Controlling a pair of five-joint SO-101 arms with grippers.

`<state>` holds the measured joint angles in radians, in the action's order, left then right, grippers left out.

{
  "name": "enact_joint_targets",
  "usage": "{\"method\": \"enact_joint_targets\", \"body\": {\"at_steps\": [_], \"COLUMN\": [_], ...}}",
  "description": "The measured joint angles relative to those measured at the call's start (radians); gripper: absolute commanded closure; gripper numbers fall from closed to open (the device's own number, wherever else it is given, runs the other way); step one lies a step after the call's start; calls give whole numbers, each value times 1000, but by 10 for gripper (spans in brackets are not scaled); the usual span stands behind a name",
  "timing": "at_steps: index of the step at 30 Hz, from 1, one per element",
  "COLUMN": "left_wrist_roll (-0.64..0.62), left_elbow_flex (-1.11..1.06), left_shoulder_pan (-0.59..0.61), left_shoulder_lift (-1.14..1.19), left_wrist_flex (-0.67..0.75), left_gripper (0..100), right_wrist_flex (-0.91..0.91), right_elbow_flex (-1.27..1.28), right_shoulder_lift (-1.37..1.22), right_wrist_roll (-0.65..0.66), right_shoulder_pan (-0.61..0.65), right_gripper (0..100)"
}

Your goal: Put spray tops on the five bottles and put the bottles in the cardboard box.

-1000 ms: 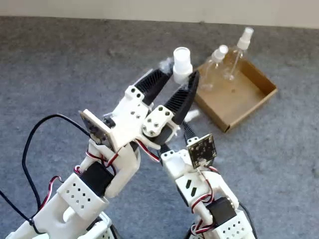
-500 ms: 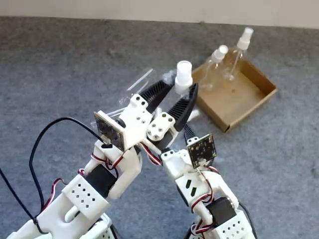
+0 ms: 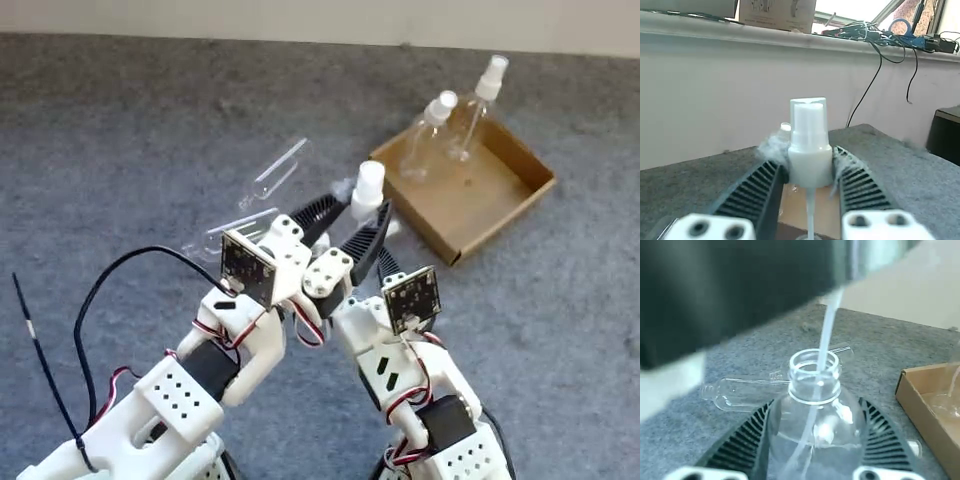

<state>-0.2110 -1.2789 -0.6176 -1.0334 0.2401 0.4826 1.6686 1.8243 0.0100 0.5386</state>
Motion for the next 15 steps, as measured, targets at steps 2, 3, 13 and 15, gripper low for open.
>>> {"method": "enact_joint_targets", "body": {"at_steps": [2, 3, 13, 15], "left_wrist_roll": [0, 0, 0, 0], "left_elbow_flex": [-6, -11, -29, -34], "left_shoulder_pan": [0, 0, 0, 0], "left_shoulder_lift": [0, 0, 0, 0], "left_wrist_flex": [0, 0, 0, 0], "left_gripper": [993, 993, 992, 992], "right_wrist_flex": [0, 0, 0, 0], "right_elbow_flex": [0, 0, 0, 0], "right_shoulder_lift": [0, 0, 0, 0], "right_wrist_roll": [0, 0, 0, 0], "right_shoulder_pan": [-3, -6, -8, -8], "right_gripper": [828, 828, 828, 828]}}
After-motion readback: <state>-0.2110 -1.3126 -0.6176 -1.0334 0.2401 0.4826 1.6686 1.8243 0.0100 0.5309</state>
